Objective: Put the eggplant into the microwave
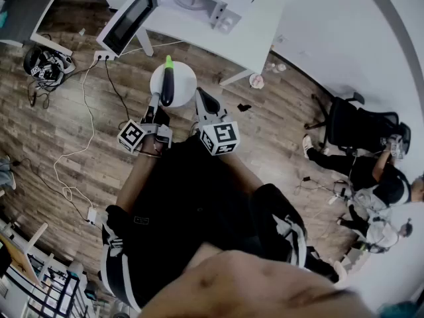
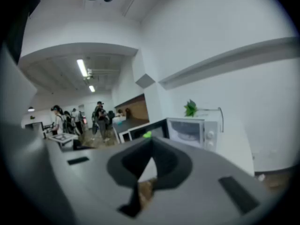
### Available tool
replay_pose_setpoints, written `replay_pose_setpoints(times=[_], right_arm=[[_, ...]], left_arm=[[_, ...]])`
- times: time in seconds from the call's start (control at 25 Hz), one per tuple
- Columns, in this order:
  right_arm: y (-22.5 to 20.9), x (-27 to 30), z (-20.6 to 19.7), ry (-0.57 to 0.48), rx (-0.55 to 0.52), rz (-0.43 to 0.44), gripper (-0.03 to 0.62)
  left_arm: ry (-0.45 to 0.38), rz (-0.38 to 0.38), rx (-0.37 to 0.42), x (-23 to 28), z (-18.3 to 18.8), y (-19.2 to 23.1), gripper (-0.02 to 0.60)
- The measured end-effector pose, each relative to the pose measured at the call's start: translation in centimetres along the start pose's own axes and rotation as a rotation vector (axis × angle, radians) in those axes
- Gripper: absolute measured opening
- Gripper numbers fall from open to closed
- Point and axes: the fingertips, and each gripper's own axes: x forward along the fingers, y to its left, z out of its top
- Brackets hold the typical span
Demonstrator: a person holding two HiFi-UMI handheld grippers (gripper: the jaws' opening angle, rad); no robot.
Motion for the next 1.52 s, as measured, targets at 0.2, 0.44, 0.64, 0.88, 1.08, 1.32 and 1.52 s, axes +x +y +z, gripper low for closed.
replay_pose_setpoints(times=[0.2, 0.44, 0.64, 0.88, 1.08, 1.32, 1.52], right_arm=[[0.1, -0.3, -0.1, -0.002, -0.003, 0.003, 0.031], [0.1, -0.7, -0.2, -0.003, -0.005, 0.005, 0.031], [0.5, -1.0, -0.2, -0.019, 0.006, 0.000, 0.032], [1.4, -1.0, -0.2, -0.024, 0.009, -0.008, 0.032], [1.9, -0.5, -0.3, -0.032, 0.015, -0.035, 0.032], [3.0, 0.3, -0.6, -0.043, 0.032, -0.076, 0.032], [4.1, 0.9, -0.7, -0.057, 0.046, -0.113, 0.032]], left_arm=[[-0.001, 0.010, -0.026, -0.2, -0.5, 0.4, 0.040], [-0.002, -0.009, -0.022, -0.4, -0.9, 0.0, 0.040], [0.001, 0.000, -0.016, -0.9, -0.9, 0.3, 0.040], [0.008, 0.010, -0.031, -1.8, -0.4, 0.7, 0.040], [0.029, 0.006, -0.014, -2.1, 0.6, 0.8, 0.040], [0.064, -0.002, -0.015, -2.3, 2.3, 1.2, 0.040], [0.105, -0.005, -0.008, -2.6, 3.6, 1.6, 0.040]])
